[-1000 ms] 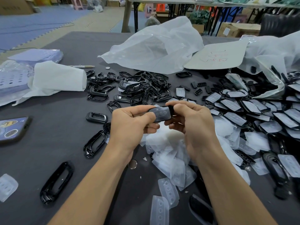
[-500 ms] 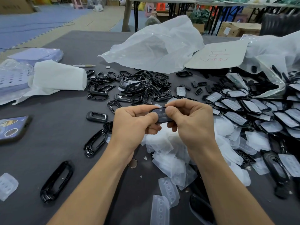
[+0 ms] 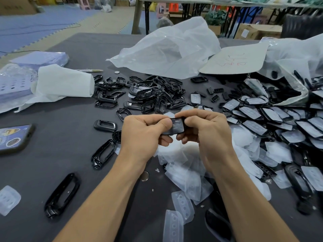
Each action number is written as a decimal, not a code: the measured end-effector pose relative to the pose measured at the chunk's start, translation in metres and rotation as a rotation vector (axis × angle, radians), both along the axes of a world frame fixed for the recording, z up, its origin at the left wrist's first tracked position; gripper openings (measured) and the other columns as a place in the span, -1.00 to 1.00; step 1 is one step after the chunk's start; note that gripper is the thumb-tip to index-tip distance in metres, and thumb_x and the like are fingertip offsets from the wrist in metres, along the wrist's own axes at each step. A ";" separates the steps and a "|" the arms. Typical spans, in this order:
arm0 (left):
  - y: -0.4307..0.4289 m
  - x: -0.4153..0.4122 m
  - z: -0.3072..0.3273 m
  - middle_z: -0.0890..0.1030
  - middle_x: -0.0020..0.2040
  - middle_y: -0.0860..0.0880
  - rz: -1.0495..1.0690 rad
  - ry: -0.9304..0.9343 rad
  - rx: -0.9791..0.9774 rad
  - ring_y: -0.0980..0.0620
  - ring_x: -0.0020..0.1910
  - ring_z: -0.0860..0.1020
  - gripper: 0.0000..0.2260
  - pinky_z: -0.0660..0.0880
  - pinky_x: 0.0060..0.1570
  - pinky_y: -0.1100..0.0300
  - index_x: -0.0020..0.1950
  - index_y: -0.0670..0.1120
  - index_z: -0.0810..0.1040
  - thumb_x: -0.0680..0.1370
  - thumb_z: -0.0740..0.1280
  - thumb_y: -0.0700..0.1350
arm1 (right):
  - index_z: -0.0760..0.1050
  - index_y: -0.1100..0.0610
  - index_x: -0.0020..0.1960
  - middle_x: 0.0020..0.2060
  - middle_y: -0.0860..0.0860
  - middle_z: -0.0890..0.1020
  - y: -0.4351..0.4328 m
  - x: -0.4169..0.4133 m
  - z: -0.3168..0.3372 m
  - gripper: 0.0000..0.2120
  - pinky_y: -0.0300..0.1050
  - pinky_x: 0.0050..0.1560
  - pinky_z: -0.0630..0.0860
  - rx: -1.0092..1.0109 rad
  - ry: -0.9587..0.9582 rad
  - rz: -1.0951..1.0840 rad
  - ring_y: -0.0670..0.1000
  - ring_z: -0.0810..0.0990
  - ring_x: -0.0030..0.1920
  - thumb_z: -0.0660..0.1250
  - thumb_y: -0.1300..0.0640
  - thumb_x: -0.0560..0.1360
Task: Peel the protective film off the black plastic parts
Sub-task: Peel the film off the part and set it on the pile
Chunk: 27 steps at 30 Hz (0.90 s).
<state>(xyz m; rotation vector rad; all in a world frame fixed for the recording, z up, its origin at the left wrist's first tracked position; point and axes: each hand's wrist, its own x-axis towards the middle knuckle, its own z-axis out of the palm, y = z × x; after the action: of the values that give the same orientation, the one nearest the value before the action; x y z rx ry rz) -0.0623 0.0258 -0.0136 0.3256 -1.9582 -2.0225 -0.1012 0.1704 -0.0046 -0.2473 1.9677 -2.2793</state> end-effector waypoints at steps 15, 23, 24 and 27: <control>-0.004 0.002 -0.002 0.75 -0.24 -0.10 -0.130 -0.011 0.031 0.04 -0.40 0.65 -0.77 0.57 -0.35 0.27 -0.14 0.03 0.80 0.55 0.46 -0.29 | 0.68 0.19 -0.19 -0.37 0.19 0.69 -0.003 0.001 -0.001 -0.74 -0.14 -0.47 0.54 0.056 0.095 -0.030 0.08 0.56 -0.49 0.40 0.52 0.46; -0.006 0.001 -0.003 0.73 -0.29 -0.15 -0.086 -0.025 0.035 0.03 -0.44 0.64 -0.70 0.56 -0.37 0.29 -0.16 0.01 0.80 0.50 0.46 -0.40 | 0.70 0.23 -0.05 -0.31 0.14 0.69 0.001 0.000 -0.001 -0.78 -0.21 -0.36 0.56 0.058 0.028 0.059 0.05 0.60 -0.39 0.37 0.48 0.47; -0.006 0.001 -0.003 0.73 -0.29 -0.15 -0.086 -0.030 0.040 0.04 -0.43 0.63 -0.71 0.56 -0.37 0.29 -0.15 0.01 0.80 0.51 0.46 -0.39 | 0.69 0.24 -0.03 -0.30 0.15 0.70 0.002 0.000 -0.001 -0.77 -0.21 -0.35 0.57 0.066 0.029 0.068 0.05 0.60 -0.38 0.36 0.50 0.47; -0.004 0.001 0.000 0.75 -0.22 -0.15 -0.103 -0.047 0.085 0.05 -0.40 0.64 -0.81 0.56 -0.36 0.29 -0.11 0.00 0.80 0.56 0.46 -0.26 | 0.70 0.22 -0.07 -0.30 0.14 0.70 0.001 0.000 0.000 -0.71 -0.20 -0.36 0.57 0.071 0.023 0.047 0.06 0.61 -0.39 0.33 0.54 0.47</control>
<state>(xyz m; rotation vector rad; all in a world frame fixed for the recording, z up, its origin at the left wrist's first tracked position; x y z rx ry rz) -0.0613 0.0213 -0.0139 0.2998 -1.9577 -2.1859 -0.1016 0.1718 -0.0051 -0.3110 2.0273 -2.1826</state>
